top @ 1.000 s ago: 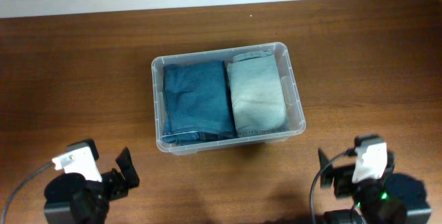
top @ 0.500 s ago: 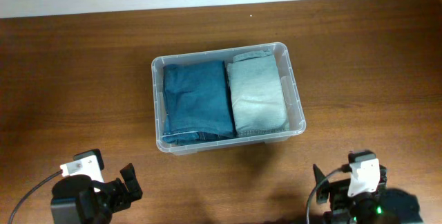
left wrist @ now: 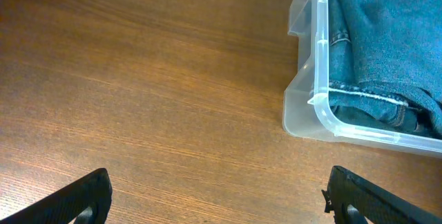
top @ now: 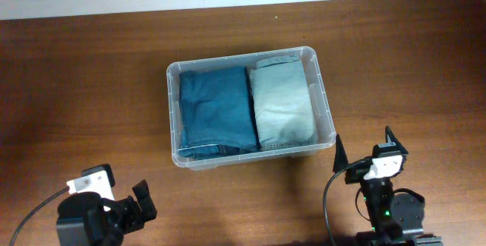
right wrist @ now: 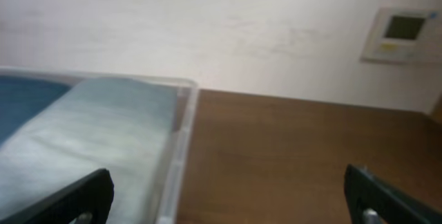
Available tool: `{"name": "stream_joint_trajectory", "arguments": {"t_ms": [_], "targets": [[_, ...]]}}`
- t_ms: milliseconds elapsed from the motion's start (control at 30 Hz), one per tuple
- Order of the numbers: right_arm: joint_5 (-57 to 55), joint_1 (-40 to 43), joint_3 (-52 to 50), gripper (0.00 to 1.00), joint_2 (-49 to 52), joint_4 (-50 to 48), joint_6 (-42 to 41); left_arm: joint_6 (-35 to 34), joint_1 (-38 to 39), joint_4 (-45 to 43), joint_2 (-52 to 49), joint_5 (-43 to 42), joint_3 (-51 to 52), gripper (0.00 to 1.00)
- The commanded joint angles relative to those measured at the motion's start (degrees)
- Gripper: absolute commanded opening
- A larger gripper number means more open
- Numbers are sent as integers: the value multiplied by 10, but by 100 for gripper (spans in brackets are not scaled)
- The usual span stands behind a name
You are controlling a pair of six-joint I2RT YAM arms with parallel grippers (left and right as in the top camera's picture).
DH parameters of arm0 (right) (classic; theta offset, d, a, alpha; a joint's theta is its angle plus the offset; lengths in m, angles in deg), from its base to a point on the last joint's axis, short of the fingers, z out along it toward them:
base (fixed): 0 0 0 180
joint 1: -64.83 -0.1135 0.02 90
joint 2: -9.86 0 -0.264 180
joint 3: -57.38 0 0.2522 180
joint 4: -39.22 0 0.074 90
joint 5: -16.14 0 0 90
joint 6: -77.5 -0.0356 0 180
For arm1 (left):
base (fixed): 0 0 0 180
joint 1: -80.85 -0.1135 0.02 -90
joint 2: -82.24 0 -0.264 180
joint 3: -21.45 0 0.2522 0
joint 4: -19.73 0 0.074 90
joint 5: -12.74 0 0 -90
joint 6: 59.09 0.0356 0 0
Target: Pack container
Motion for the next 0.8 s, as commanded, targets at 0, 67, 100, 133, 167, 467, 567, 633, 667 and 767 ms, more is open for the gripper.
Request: {"name": "stream_joint_trajectory", "arguments": {"t_ms": [0, 67, 100, 133, 167, 467, 567, 633, 667, 767], "targets": [[-39, 4, -41, 98, -4, 2, -5, -6, -2, -2, 4, -4, 0, 99], [-39, 4, -43, 98, -3, -4, -5, -6, -2, -2, 4, -4, 0, 99], [-39, 4, -43, 98, -2, -4, -5, -6, -2, -2, 4, -4, 0, 99], [-39, 4, -43, 99, -2, -4, -5, -6, -2, -2, 4, -4, 0, 99], [-39, 4, -43, 98, -2, -4, -5, -6, -2, -2, 4, -4, 0, 99], [-39, 4, -43, 99, -2, -4, -5, -6, -2, -2, 4, -4, 0, 99], [-39, 4, -43, 98, -2, -4, -5, -6, -2, -2, 4, -4, 0, 99], [-39, 4, -43, 98, -2, -4, -5, -6, -2, -2, 4, -4, 0, 99], [-39, 4, -43, 98, -2, -4, -5, -6, -2, -2, 4, -4, 1, 100], [-39, 4, -43, 99, -2, -4, -5, -5, -2, -14, 26, 20, 20, 99]]}}
